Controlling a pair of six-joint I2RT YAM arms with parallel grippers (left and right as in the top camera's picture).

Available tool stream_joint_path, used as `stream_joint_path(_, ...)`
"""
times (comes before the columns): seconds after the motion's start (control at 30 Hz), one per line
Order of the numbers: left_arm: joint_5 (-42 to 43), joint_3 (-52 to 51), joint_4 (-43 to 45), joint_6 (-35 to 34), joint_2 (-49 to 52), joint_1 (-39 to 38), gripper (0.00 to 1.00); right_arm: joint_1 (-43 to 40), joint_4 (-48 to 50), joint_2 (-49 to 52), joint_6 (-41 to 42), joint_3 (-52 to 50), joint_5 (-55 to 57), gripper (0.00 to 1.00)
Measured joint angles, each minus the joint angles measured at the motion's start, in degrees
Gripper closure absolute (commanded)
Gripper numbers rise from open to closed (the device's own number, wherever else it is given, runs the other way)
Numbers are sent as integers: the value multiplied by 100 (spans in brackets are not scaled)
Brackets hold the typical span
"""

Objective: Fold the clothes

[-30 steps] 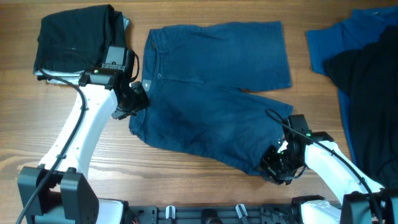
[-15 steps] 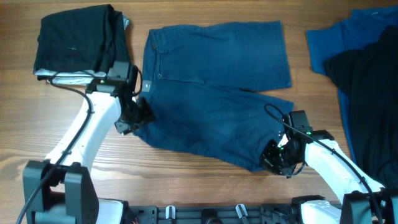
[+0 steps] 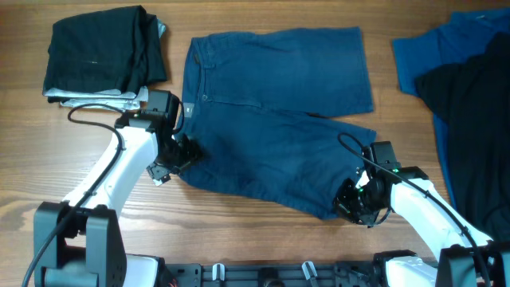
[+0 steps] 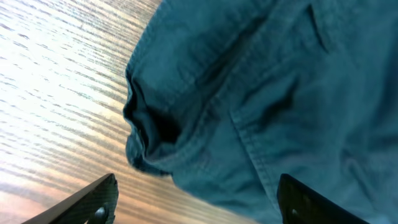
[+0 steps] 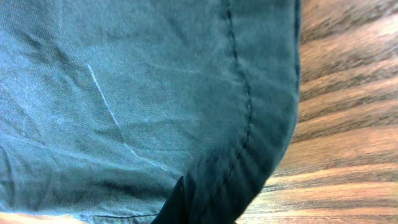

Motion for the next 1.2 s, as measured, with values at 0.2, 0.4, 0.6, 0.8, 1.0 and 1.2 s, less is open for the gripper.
stream_joint_path(0.2,-66,-573,573,-203,0,74,32,0,52,0,-22,2,2,96)
stream_joint_path(0.4,-149,-730,660,-262,0,398,32,0,111,0,-39,4,2,96)
stream_joint_path(0.6,-151,-846,1078,-284,0,431,24,0,122,0,-42,4,2,96)
stream_joint_path(0.8,-144,-852,1360,-306,0,433,72,0,127,0,-42,7,2,96)
stream_joint_path(1.0,-122,-857,1292,-299,0,431,96,0,125,0,-87,9,4,96)
stream_joint_path(1.2,-85,-870,831,-205,-262,431,96,0,-1023,39,-393,894,361,96)
